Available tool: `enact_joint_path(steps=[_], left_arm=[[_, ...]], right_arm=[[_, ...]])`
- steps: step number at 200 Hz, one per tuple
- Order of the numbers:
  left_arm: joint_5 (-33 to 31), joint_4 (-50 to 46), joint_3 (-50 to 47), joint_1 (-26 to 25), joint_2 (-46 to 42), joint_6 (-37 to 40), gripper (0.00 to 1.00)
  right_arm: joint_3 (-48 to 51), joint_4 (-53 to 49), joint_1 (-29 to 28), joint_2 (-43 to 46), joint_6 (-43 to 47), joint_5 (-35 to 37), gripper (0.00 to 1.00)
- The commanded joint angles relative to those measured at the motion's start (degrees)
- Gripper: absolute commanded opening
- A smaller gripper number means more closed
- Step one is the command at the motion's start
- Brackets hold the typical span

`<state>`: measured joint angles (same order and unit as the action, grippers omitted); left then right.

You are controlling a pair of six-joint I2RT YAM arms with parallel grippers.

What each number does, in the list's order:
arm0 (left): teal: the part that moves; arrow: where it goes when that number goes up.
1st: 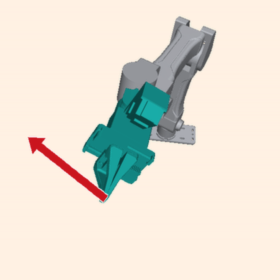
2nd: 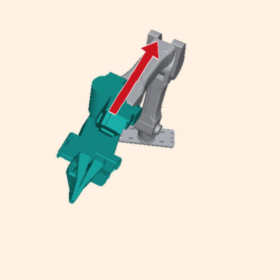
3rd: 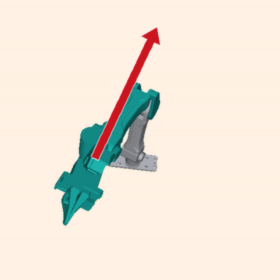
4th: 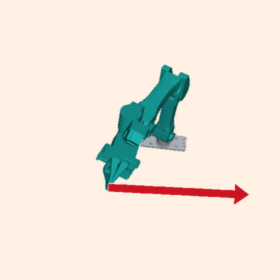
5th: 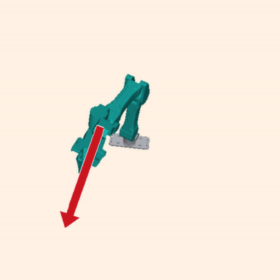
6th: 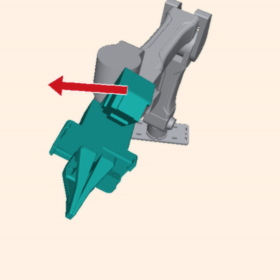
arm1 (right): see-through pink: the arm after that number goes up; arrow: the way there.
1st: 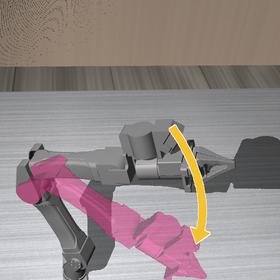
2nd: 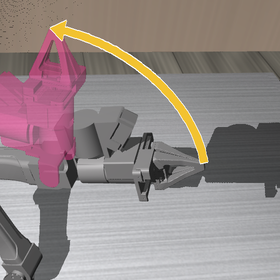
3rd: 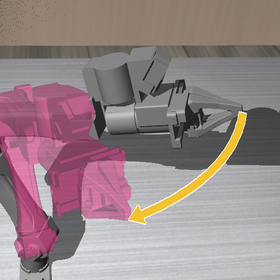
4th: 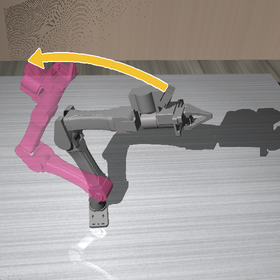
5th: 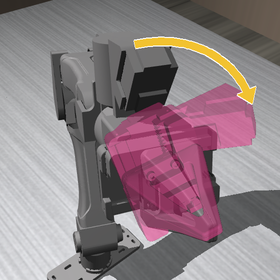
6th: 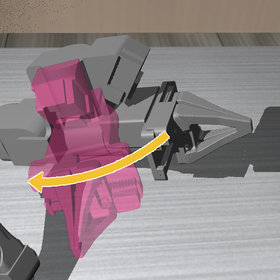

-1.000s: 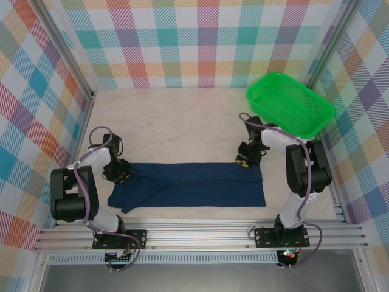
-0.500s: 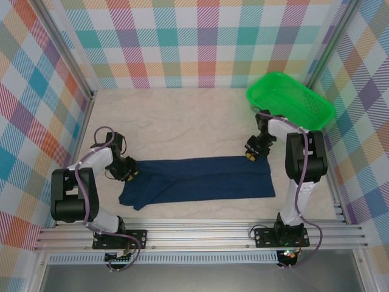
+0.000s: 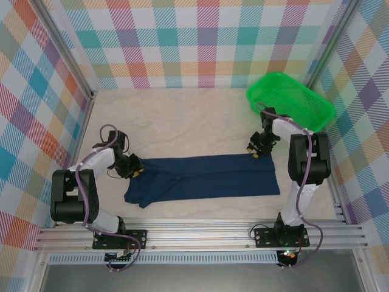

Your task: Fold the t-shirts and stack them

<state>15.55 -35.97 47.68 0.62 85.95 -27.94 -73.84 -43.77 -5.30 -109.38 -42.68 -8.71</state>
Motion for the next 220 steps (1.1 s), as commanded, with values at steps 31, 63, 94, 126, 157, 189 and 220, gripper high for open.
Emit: enact_joint_path(steps=[31,63,94,126,157,189,220], left_arm=[[-4.16,-1.63,-1.88,-0.66,-2.43,1.48,0.26],[-3.8,1.07,-2.33,-1.27,0.1,1.3,0.26],[-3.33,2.63,-2.6,-2.15,1.75,1.24,0.24],[-3.7,2.9,-2.36,-2.65,2.14,0.68,0.19],[-5.06,0.64,-1.65,-2.97,-0.29,0.52,0.15],[-5.51,-1.37,-1.63,-2.92,-2.45,0.65,0.13],[-4.32,-0.79,-1.98,-3.08,-2.81,0.29,0.1]], right_arm=[[2.01,-0.53,-2.19,6.32,0.4,-1.01,0.26],[3.3,-0.02,-3.21,7.26,0.23,-1.75,0.26],[3.71,0.06,-3.57,7.73,-0.04,-2.19,0.27],[3.62,0.17,-3.65,7.64,-0.3,-2.45,0.27],[3.49,0.14,-3.76,7.38,-0.41,-2.3,0.27],[3.62,0.36,-4.02,6.8,-0.31,-2.25,0.27],[3.53,0.47,-4.27,6.29,-0.13,-2.28,0.27]])
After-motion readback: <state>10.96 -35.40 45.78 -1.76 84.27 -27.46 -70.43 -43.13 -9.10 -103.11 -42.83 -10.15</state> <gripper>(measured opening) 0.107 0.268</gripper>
